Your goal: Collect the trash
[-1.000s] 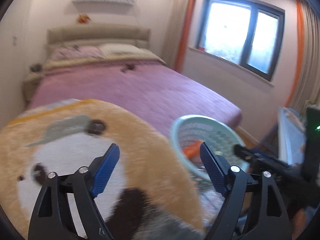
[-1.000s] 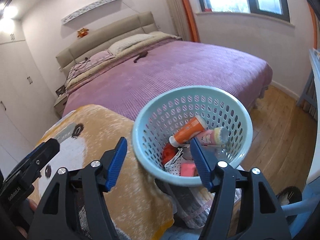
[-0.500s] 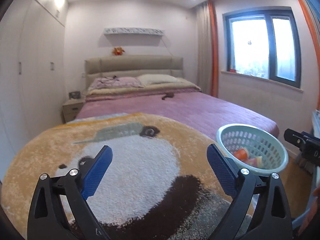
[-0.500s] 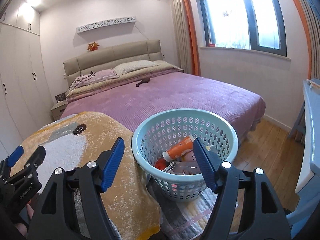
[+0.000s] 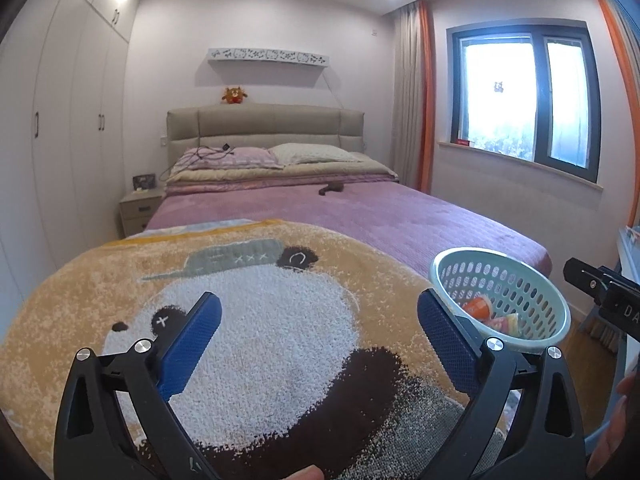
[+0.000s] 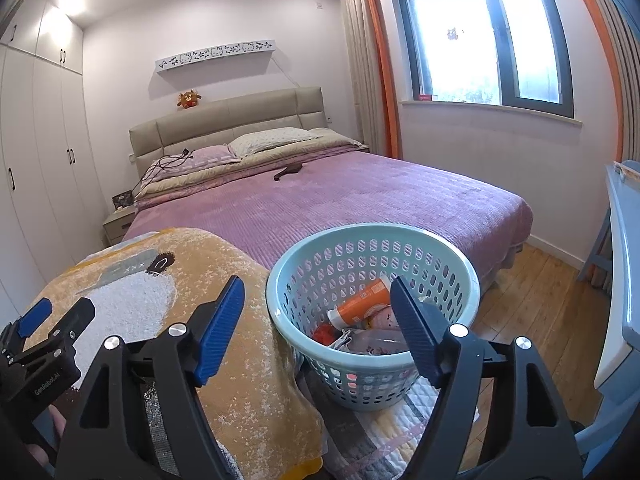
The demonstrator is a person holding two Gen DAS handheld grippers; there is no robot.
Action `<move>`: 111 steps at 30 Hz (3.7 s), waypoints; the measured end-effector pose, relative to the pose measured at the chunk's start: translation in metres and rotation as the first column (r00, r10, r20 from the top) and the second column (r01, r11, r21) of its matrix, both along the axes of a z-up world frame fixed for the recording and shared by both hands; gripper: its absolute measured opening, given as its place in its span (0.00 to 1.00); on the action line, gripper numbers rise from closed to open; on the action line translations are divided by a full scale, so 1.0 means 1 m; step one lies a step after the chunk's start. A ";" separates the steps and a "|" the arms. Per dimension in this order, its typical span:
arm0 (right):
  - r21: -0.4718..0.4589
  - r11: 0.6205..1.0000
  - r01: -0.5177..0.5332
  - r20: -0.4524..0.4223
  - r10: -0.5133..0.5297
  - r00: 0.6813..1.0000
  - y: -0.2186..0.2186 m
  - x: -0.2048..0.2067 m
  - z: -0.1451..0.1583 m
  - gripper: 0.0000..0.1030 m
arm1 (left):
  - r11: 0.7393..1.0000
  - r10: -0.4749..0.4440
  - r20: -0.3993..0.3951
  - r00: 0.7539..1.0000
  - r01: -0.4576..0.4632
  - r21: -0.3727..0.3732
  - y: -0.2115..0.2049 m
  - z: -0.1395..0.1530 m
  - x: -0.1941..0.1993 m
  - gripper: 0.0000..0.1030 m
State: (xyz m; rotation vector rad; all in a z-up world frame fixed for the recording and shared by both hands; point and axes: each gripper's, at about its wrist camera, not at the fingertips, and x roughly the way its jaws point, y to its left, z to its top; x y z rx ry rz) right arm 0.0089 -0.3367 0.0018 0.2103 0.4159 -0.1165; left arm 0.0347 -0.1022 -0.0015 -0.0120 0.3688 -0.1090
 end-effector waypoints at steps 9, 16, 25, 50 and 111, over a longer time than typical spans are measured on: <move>0.004 1.000 -0.009 -0.010 0.009 1.000 0.002 0.000 -0.001 0.74 | 1.000 -0.003 0.005 1.000 0.003 0.013 -0.004 0.000 -0.003 0.93; 0.010 1.000 -0.018 -0.022 0.018 1.000 0.002 0.002 -0.005 0.74 | 1.000 -0.010 -0.011 1.000 0.010 0.014 -0.006 -0.001 -0.002 0.93; -0.095 0.995 0.019 -0.018 -0.021 1.000 0.001 -0.001 -0.011 0.75 | 1.000 0.005 -0.027 1.000 -0.005 0.011 -0.005 -0.002 0.001 0.93; -0.067 0.997 -0.037 -0.002 0.037 0.999 -0.001 -0.005 -0.011 0.76 | 1.000 0.015 -0.055 0.998 -0.014 0.019 -0.008 -0.002 0.004 0.93; -0.017 0.999 -0.048 -0.020 0.047 0.999 0.013 -0.002 -0.006 0.84 | 0.999 0.020 -0.042 0.999 -0.018 0.033 -0.013 0.000 -0.002 0.93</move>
